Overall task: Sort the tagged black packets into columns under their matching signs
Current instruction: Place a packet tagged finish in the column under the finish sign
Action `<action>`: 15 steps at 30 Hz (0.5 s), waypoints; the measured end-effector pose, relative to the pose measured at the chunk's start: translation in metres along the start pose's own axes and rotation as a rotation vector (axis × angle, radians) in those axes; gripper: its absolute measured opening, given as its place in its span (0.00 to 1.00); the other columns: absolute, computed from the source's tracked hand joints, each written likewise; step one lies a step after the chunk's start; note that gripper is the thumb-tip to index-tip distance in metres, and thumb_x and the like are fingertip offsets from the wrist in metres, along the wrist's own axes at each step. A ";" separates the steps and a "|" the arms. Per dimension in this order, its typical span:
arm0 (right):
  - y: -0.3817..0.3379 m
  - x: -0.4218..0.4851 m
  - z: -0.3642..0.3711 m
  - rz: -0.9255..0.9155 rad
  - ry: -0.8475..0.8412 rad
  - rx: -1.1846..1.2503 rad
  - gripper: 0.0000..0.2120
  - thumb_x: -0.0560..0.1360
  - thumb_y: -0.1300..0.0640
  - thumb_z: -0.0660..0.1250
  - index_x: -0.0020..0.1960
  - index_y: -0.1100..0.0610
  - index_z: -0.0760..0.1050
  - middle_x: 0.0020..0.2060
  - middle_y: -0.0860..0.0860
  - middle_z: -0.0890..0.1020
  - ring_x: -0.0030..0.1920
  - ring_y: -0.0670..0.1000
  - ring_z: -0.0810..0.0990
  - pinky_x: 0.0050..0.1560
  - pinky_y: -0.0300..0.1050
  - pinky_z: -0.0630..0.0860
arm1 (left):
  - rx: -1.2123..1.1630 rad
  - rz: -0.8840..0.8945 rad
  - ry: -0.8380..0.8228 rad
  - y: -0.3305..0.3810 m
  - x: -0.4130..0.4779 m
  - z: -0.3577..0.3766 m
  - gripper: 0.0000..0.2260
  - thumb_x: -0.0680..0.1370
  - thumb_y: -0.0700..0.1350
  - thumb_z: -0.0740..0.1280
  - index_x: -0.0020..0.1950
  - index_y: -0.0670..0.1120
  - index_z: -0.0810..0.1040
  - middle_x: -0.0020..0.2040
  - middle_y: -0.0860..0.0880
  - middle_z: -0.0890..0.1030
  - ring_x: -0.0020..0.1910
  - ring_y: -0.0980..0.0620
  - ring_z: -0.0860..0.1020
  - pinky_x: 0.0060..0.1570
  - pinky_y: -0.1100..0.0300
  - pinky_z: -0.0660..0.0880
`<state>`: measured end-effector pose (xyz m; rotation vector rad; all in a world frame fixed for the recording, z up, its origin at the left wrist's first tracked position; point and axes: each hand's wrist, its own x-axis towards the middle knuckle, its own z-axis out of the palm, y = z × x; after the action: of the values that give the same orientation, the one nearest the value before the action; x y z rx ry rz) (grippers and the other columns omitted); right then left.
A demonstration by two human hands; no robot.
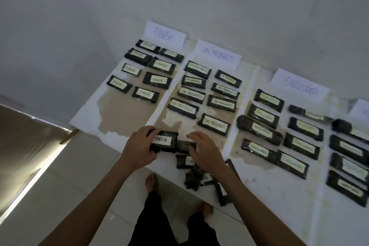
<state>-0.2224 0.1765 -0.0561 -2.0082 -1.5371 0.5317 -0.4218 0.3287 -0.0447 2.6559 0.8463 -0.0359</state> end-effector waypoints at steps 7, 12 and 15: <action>-0.031 0.065 0.046 -0.013 -0.092 -0.012 0.17 0.71 0.63 0.64 0.60 0.60 0.76 0.57 0.57 0.77 0.53 0.58 0.77 0.50 0.52 0.76 | -0.013 -0.057 -0.055 -0.097 0.017 -0.012 0.32 0.61 0.49 0.67 0.65 0.43 0.70 0.60 0.41 0.74 0.57 0.40 0.73 0.49 0.48 0.76; -0.043 0.093 0.067 -0.032 -0.099 -0.051 0.16 0.69 0.65 0.65 0.57 0.61 0.77 0.54 0.59 0.79 0.50 0.59 0.78 0.47 0.53 0.78 | -0.041 -0.028 -0.033 -0.141 0.048 -0.018 0.33 0.62 0.45 0.74 0.66 0.41 0.70 0.62 0.39 0.73 0.59 0.40 0.72 0.54 0.46 0.75; -0.047 0.101 0.073 -0.017 -0.091 -0.067 0.16 0.69 0.64 0.64 0.57 0.61 0.77 0.54 0.58 0.79 0.51 0.59 0.78 0.50 0.51 0.77 | -0.068 0.013 -0.009 -0.156 0.066 -0.022 0.33 0.63 0.42 0.73 0.66 0.40 0.70 0.61 0.39 0.73 0.59 0.40 0.72 0.56 0.47 0.73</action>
<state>-0.2746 0.2967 -0.0802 -2.0442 -1.6454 0.5794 -0.4580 0.4913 -0.0827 2.5960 0.8124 -0.0157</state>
